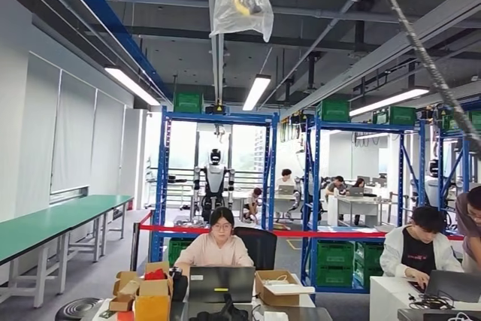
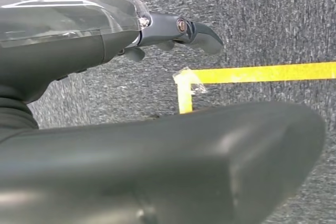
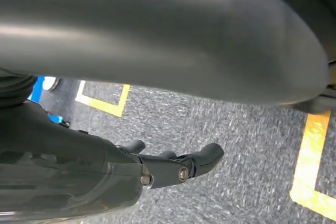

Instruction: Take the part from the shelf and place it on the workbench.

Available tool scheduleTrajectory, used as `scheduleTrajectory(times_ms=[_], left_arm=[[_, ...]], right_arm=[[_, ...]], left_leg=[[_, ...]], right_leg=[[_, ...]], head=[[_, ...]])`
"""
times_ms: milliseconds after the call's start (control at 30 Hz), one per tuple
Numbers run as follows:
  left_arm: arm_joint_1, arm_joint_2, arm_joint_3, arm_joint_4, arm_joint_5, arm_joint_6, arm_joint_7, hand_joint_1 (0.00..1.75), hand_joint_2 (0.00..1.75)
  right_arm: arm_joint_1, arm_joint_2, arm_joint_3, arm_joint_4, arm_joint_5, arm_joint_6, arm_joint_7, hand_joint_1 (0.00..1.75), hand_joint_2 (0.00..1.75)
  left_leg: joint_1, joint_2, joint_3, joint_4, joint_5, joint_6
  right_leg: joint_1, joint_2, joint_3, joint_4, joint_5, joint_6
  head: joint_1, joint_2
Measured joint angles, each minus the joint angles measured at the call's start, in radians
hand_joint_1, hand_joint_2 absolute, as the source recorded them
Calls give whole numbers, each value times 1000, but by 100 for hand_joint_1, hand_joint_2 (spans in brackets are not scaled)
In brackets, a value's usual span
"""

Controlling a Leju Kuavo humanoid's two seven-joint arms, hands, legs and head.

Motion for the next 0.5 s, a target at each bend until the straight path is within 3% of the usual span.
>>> scheduleTrajectory(times_ms=[67, 100, 167, 233, 300, 367, 467, 500], left_arm=[[-3, 0, -5, 0, -2, 0, -1, 0, 0], [-4, 0, -8, 0, -3, 0, -2, 0, 0], [-5, 0, -11, 0, -4, 0, -4, 0, 0], [-5, 0, -11, 0, -5, 0, -4, 0, 0], [-4, 1, -12, 0, -5, 0, -5, 0, 0], [-2, 2, -12, 0, -5, 0, -5, 0, 0], [-2, 2, -12, 0, -5, 0, -5, 0, 0], [-2, 1, -12, 0, -5, 0, -5, 0, 0]], right_arm=[[-5, 0, 0, 1, 4, 1, -13, 0, 0], [-8, 0, 0, 1, 6, 0, -19, 0, 0], [-11, 0, 0, 1, 11, 0, -31, 0, 0], [-13, 1, 0, 3, 14, -1, -37, 0, 0], [-14, 1, 0, 5, 16, -1, -40, 0, 0], [-16, 2, 0, 7, 17, -1, -41, 0, 0], [-16, 2, 0, 7, 17, -1, -41, 0, 0], [-15, 2, 0, 7, 18, -1, -42, 0, 0]], left_leg=[[-4, -1, -16, 0, 18, -1], [-5, -2, -22, 0, 27, -4], [-2, -1, -33, -2, 46, -14], [4, -2, -44, -4, 58, -24], [5, -6, -54, 5, 33, -30], [5, -8, -58, 14, 7, -32], [5, -8, -58, 16, 4, -32], [6, -8, -63, 43, -26, -33]], right_leg=[[8, 2, 108, -149, 46, -15], [13, 3, 158, -228, 51, -24], [23, 5, 204, -314, 50, -36], [26, 1, 193, -327, 69, -45], [23, -5, 178, -334, 94, -55], [21, -6, 171, -336, 102, -58], [21, -6, 170, -336, 102, -59], [21, -7, 162, -334, 106, -61]], head=[[0, 0], [0, 0], [0, 0], [0, 1], [0, 1], [0, 1], [0, 1], [0, 1]])
